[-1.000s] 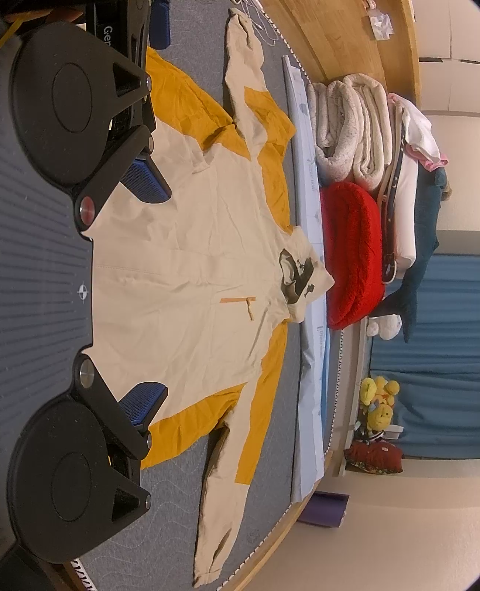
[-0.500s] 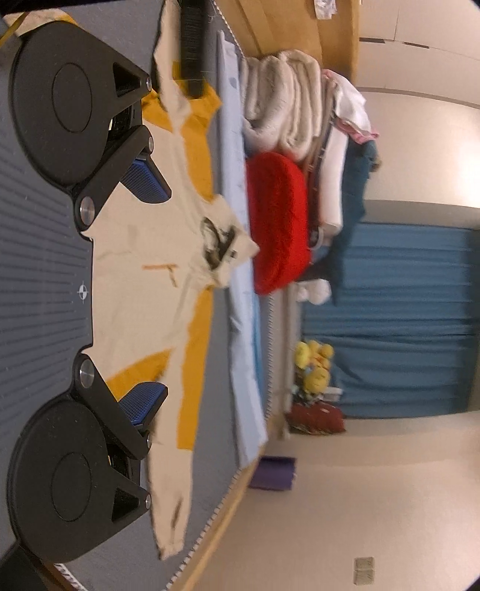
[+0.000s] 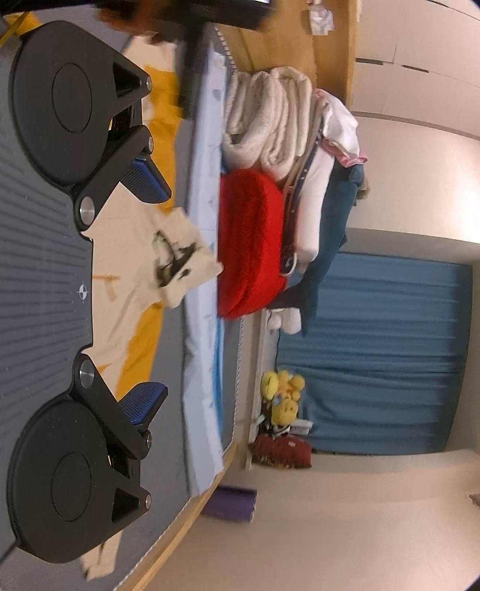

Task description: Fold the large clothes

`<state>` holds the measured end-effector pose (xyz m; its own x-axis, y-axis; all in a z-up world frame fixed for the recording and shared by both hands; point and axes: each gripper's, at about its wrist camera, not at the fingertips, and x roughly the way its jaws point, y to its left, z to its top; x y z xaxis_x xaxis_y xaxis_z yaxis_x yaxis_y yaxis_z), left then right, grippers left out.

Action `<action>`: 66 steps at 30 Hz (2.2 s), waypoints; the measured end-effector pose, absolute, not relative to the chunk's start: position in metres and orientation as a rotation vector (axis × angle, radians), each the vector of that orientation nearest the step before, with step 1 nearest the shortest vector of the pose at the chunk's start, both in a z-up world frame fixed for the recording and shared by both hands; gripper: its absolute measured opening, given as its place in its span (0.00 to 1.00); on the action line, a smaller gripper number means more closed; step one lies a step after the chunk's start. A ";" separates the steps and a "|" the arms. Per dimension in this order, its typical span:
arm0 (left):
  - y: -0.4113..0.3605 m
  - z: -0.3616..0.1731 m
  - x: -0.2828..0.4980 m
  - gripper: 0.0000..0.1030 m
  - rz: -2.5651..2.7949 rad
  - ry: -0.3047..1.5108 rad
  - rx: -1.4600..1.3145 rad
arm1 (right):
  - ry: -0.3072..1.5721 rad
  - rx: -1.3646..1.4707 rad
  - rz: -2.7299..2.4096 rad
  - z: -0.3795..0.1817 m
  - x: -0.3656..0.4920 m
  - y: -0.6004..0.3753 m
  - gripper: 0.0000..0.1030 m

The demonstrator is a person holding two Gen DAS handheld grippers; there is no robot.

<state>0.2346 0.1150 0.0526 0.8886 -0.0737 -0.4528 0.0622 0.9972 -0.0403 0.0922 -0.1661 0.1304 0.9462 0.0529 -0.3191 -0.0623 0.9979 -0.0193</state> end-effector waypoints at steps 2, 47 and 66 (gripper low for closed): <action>0.138 0.035 0.250 0.92 -0.041 0.519 -0.065 | 0.315 -0.017 0.063 0.136 0.128 -0.162 0.99; 0.452 0.040 0.304 0.00 0.678 0.321 -0.532 | 0.626 0.150 0.273 0.020 0.315 -0.140 0.01; 0.062 0.070 0.304 0.40 -0.227 0.763 -0.088 | 0.652 0.297 0.103 0.033 0.312 -0.218 0.49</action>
<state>0.3045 0.0622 0.0700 0.6997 -0.2355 -0.6745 0.1721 0.9719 -0.1608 0.3115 -0.2175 0.0334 0.7915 0.1869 -0.5820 -0.0015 0.9527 0.3039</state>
